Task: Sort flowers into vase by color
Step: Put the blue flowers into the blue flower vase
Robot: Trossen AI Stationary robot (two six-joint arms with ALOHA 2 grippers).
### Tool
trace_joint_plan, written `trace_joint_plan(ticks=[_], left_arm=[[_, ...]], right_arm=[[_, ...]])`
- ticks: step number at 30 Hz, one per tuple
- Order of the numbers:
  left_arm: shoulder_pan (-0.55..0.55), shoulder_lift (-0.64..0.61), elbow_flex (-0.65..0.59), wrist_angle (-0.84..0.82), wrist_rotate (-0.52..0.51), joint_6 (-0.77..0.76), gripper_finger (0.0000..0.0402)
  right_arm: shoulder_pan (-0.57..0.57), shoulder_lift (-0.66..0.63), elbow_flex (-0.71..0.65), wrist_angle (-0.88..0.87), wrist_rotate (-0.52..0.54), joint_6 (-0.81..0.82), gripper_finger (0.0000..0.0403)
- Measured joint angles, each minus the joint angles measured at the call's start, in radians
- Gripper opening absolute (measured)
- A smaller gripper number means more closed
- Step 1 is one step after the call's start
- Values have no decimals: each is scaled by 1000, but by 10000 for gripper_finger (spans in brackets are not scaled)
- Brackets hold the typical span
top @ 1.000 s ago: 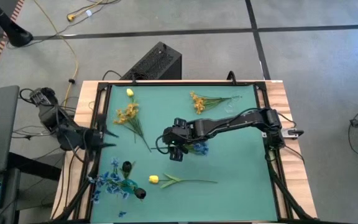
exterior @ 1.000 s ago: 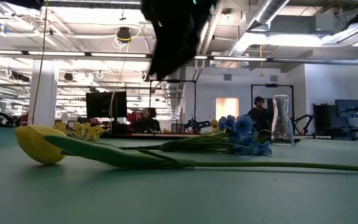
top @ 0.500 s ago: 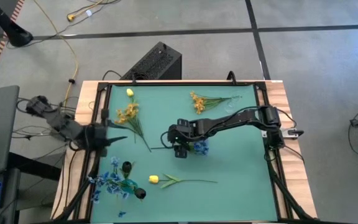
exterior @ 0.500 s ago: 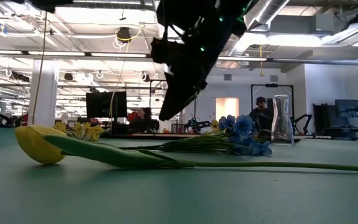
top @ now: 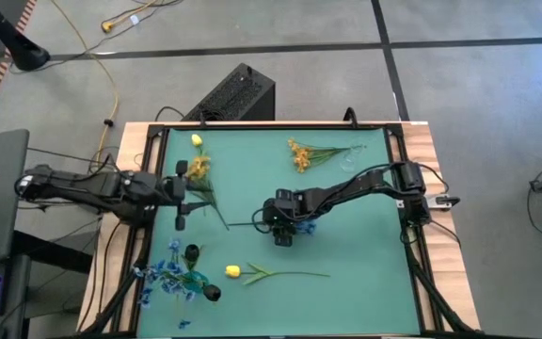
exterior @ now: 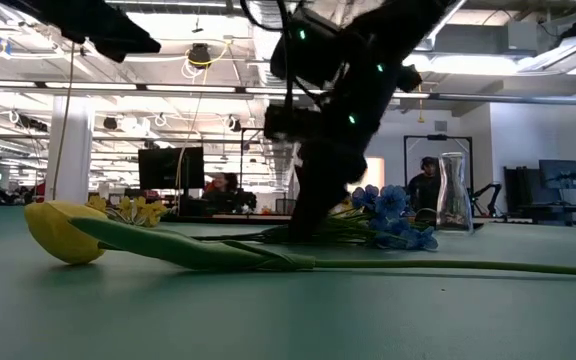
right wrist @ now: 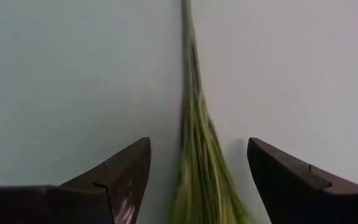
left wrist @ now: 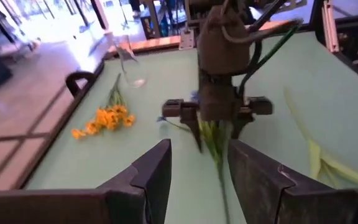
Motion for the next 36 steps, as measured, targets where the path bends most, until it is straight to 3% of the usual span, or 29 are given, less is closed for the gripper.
trace_joint_plan(ticks=[17, 29, 36], left_arm=[[11, 25, 0, -4, 66, -138, 146], [11, 23, 0, -53, 119, -210, 146], [10, 23, -21, -53, 135, -212, 146]], right_arm=[[-14, 8, -13, 87, -40, -24, 253], [-14, 6, -77, 169, -61, 19, 108], [-12, -8, -94, 167, -47, -12, 45]])
